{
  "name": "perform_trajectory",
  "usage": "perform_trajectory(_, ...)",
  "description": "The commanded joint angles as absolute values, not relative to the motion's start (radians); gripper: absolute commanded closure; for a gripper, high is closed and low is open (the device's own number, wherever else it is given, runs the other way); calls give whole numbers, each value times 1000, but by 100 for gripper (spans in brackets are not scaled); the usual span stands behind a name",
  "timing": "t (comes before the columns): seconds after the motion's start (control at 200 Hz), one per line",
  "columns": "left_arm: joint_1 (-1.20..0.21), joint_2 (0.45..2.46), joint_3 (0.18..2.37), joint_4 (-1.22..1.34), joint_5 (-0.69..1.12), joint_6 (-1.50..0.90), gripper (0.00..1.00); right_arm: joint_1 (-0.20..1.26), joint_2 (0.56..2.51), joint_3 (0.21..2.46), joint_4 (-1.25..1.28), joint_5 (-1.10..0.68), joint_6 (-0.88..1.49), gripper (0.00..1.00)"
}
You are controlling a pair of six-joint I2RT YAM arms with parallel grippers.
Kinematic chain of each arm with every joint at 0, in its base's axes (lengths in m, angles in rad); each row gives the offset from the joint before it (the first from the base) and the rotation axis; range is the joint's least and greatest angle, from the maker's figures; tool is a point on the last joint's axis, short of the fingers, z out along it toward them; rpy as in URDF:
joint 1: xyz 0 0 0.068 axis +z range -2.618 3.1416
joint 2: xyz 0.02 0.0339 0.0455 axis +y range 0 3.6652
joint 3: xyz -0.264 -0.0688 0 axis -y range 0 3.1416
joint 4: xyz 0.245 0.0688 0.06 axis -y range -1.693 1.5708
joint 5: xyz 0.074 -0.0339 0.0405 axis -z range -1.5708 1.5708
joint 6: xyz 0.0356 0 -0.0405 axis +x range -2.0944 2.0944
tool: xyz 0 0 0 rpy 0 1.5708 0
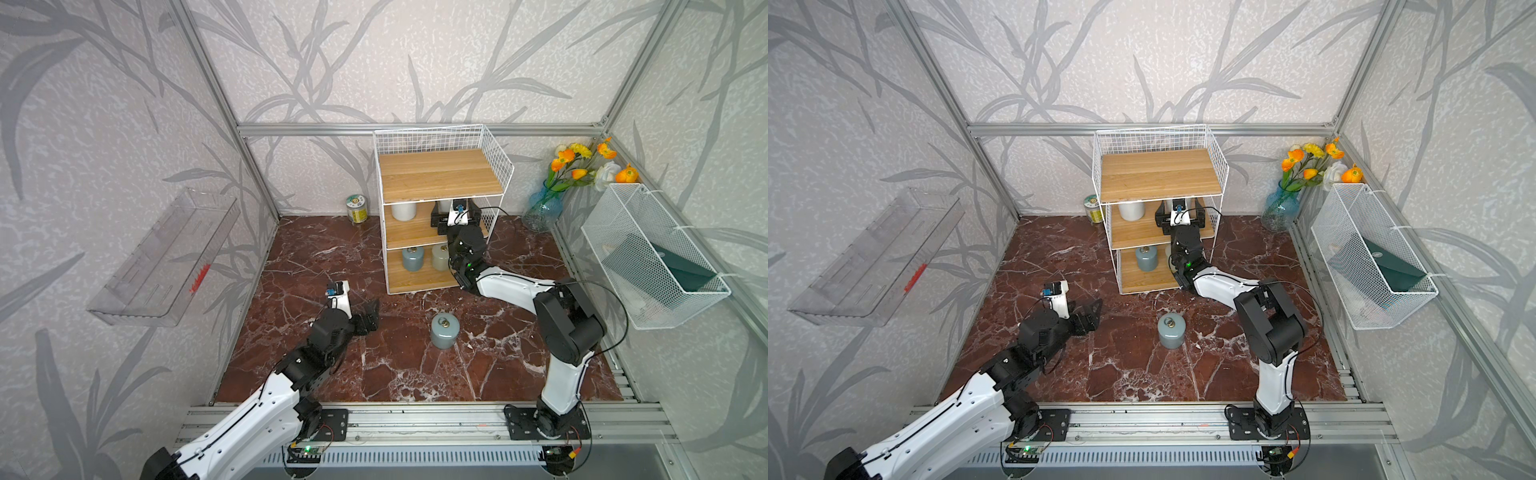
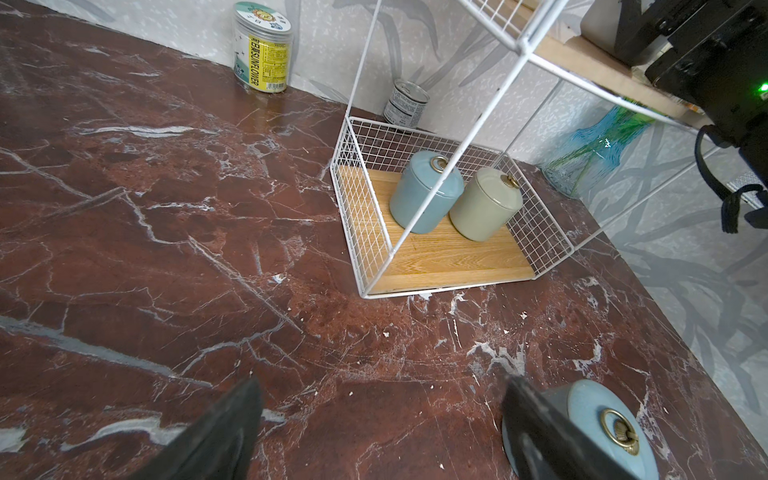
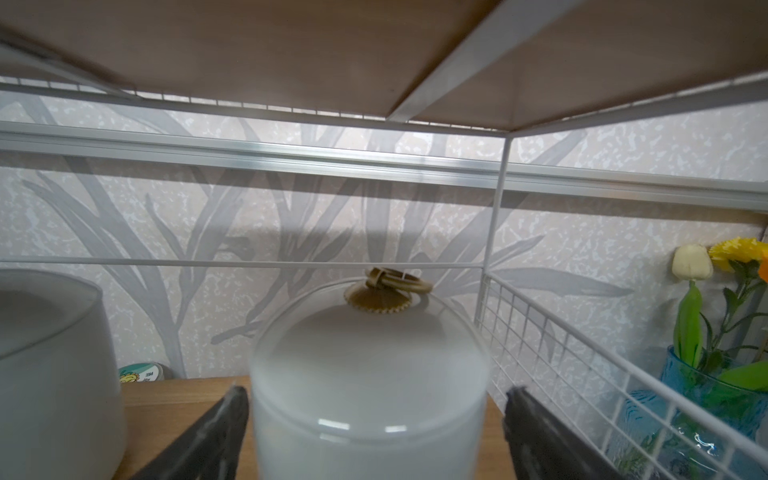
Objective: Remove the tea canisters from the shelf
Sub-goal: Pick up the tea canister from the shelf.
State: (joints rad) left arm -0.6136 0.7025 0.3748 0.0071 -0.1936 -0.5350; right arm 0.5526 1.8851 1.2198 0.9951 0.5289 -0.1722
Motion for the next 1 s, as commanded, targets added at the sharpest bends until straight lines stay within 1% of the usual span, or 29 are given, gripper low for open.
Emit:
perform_trajectory(0.0,-615,716,364,8,-207,-539,8,527,1909,1281,953,516,-204,5)
perform_trajectory(0.135,-616,735,364,18,-201,-541,8,521,1918,1303,946,490,-207,6)
perform_trajectory(0.295,-616,740,362,18,-197,-546,8,521,1931,1315,949,469,-210,22)
perform_trajectory(0.5,-616,716,352,1,-208,-550,8,521,1914,1281,979,442,-212,31)
perform_trajectory(0.62,-615,713,347,3,-209,-554,8,533,1874,1221,1031,424,-227,32)
perform_trajectory(0.78,-616,722,344,12,-200,-562,8,582,1799,1127,1097,425,-308,32)
perform_trajectory(0.995,-617,725,344,22,-191,-567,8,593,1699,1021,1100,436,-253,32)
